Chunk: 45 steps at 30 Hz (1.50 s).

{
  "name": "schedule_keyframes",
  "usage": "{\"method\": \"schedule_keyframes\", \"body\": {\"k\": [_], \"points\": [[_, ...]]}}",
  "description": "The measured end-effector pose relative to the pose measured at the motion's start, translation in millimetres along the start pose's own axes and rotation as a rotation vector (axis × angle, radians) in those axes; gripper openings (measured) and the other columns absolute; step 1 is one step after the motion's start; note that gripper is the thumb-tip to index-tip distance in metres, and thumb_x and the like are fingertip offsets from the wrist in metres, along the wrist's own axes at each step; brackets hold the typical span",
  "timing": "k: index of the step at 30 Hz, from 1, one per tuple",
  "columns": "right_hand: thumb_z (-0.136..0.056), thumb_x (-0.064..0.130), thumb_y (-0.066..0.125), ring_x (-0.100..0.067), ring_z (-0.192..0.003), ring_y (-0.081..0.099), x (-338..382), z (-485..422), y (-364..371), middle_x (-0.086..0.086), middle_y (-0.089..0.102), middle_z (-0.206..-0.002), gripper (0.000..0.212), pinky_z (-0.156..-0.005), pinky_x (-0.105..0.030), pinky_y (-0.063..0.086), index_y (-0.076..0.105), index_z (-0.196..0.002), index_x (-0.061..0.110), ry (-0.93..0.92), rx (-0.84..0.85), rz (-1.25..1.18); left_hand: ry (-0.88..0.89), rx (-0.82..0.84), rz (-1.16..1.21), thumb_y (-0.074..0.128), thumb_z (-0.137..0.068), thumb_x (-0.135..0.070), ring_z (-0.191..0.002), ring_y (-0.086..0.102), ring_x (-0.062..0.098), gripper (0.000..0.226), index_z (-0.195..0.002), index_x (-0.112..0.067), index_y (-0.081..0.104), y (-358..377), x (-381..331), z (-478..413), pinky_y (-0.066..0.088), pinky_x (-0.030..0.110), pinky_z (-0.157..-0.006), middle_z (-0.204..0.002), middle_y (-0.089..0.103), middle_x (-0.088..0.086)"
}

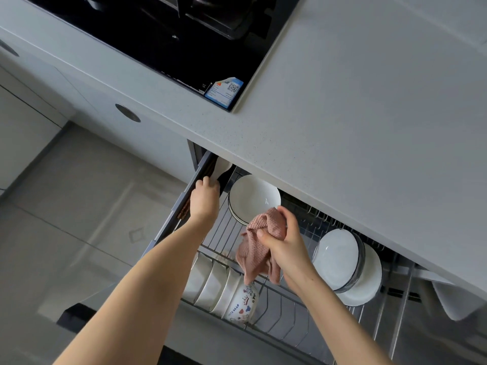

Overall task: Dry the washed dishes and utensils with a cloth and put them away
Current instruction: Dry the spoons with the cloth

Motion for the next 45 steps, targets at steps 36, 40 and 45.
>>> {"method": "schedule_keyframes", "body": {"k": [36,40,45], "points": [[-0.087,0.066,0.04,-0.018,-0.131,0.047,155,281,381,0.008,0.039,-0.15,0.072,-0.107,-0.032,0.038,0.011,-0.149,0.043,-0.9,0.673,0.738,-0.36,-0.482,1.463,0.032,-0.094,0.001,-0.054,0.064,0.021,0.026,-0.097,-0.007,0.057,-350,267,371,0.052,0.032,-0.058,-0.063,0.066,0.01],[-0.078,0.067,0.058,-0.01,-0.119,0.057,156,331,485,0.016,0.044,-0.145,0.095,-0.096,-0.028,0.046,-0.003,-0.148,0.047,-0.988,0.733,0.803,-0.275,-0.528,1.805,0.037,-0.091,0.003,-0.062,0.063,0.027,0.02,-0.102,-0.002,0.053,-383,355,404,0.055,0.032,-0.054,-0.078,0.061,0.02],[-0.097,0.019,0.053,0.013,-0.125,0.042,162,378,616,0.023,0.047,-0.14,0.061,-0.11,-0.021,0.034,0.024,-0.148,0.035,-0.78,1.137,0.396,-0.173,-0.464,1.901,0.058,-0.078,-0.005,-0.094,0.064,0.036,0.037,-0.115,0.0,0.055,-432,474,446,0.056,0.039,-0.081,-0.109,0.061,0.028]]}}
Point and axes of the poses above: each hand's wrist, its own z-axis away from the middle knuckle, its own y-axis out of the palm, x = y × z, the point moved 10 cm from there along -z, towards the middle knuckle
